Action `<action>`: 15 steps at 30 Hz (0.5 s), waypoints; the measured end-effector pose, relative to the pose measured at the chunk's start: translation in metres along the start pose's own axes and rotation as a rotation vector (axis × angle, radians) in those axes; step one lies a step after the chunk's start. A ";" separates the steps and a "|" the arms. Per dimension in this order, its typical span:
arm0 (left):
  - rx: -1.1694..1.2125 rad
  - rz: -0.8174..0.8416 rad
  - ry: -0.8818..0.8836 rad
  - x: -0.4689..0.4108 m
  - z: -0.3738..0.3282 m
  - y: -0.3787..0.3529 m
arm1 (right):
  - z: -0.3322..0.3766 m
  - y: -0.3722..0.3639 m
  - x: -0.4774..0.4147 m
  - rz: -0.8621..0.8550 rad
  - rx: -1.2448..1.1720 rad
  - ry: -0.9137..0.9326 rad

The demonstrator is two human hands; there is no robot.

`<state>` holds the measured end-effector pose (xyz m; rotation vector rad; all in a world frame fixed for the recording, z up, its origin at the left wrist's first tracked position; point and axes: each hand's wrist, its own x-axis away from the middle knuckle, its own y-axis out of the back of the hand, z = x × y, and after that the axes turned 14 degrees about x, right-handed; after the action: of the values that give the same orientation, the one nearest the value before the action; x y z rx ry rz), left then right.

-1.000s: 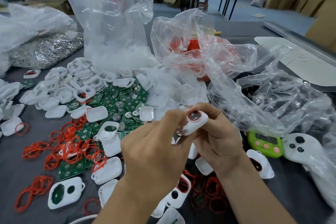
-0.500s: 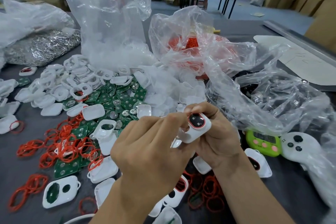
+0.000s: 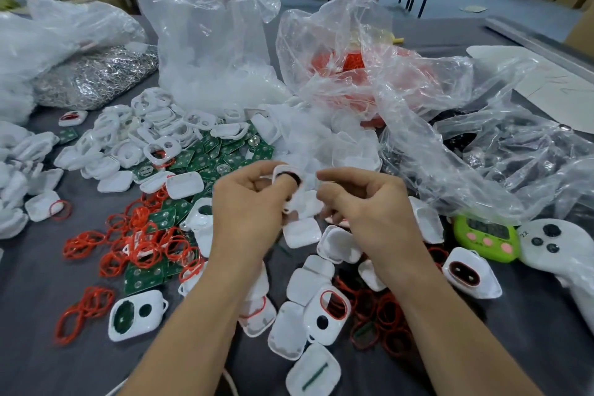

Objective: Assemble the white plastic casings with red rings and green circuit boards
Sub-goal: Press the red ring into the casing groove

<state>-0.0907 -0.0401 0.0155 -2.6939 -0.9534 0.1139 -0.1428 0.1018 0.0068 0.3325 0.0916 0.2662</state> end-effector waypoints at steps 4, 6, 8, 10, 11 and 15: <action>0.308 -0.233 0.258 -0.020 -0.012 0.016 | -0.004 0.006 0.000 -0.120 0.249 0.053; 0.419 -0.163 0.319 -0.028 -0.016 0.026 | -0.002 0.005 0.002 -0.130 0.342 0.093; 0.491 -0.077 0.386 -0.032 -0.019 0.033 | 0.002 0.001 0.003 -0.124 0.413 0.113; 0.567 -0.021 0.442 -0.035 -0.022 0.038 | 0.008 -0.007 0.000 -0.108 0.486 0.134; 0.603 -0.009 0.459 -0.036 -0.023 0.040 | 0.011 -0.013 -0.003 -0.097 0.529 0.155; 0.712 -0.006 0.472 -0.042 -0.024 0.049 | 0.028 -0.043 -0.029 -0.007 0.703 0.205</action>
<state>-0.0897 -0.1083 0.0233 -1.9339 -0.6161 -0.1534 -0.1564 0.0460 0.0204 1.0025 0.3921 0.2550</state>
